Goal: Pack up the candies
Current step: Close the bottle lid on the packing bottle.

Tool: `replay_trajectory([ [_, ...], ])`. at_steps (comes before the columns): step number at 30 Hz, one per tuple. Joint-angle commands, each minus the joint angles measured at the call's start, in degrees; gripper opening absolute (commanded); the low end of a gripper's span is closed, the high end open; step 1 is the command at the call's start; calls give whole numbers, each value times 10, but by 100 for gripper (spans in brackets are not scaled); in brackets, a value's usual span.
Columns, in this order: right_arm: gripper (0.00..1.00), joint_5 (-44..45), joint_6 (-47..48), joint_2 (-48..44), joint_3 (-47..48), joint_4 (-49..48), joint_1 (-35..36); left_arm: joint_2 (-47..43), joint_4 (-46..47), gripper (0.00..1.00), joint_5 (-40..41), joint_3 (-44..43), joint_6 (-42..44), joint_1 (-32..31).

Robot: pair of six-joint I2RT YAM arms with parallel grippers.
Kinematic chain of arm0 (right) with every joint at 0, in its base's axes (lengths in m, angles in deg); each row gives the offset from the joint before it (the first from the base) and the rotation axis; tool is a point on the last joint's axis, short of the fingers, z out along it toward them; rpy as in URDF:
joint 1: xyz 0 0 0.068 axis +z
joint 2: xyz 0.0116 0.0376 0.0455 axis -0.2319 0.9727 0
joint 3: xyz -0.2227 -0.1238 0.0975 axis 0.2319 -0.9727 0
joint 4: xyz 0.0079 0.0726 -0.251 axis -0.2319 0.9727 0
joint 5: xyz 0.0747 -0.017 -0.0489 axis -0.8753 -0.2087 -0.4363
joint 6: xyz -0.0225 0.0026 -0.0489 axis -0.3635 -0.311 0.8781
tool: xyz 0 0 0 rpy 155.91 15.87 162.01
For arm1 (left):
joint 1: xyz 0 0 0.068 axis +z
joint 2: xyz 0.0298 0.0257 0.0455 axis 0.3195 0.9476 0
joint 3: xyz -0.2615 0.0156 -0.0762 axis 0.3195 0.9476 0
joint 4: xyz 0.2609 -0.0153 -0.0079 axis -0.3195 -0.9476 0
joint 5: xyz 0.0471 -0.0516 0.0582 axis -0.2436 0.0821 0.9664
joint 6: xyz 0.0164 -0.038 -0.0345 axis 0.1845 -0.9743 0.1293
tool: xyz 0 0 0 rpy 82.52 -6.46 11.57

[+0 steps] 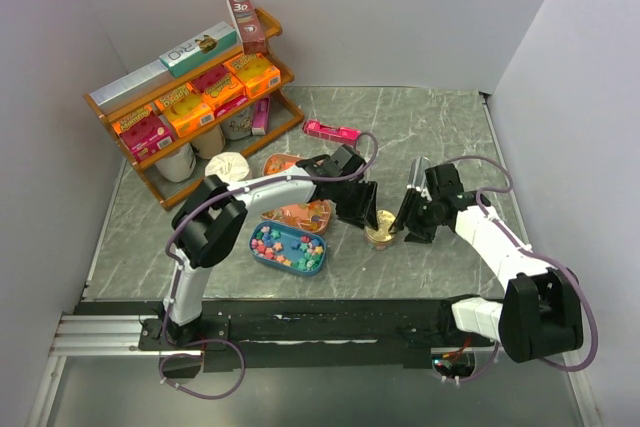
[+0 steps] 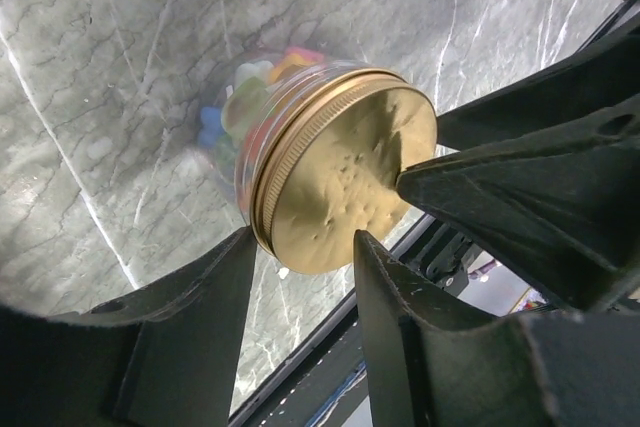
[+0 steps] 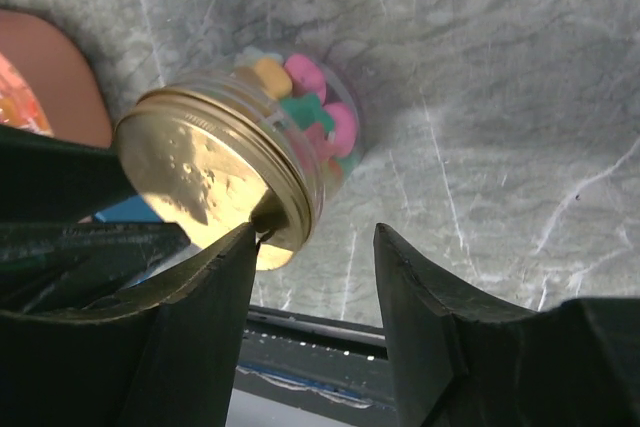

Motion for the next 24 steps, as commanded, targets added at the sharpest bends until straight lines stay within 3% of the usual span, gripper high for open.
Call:
replay_trajectory([
  [1, 57, 24, 9, 4, 21, -21, 7, 10, -23, 50, 27, -36, 15, -10],
  [17, 52, 66, 10, -4, 25, -25, 7, -26, -53, 57, 97, -56, 30, -16],
  [24, 51, 83, 18, 3, 43, -28, 8, -49, -6, 62, 146, -25, 29, -17],
])
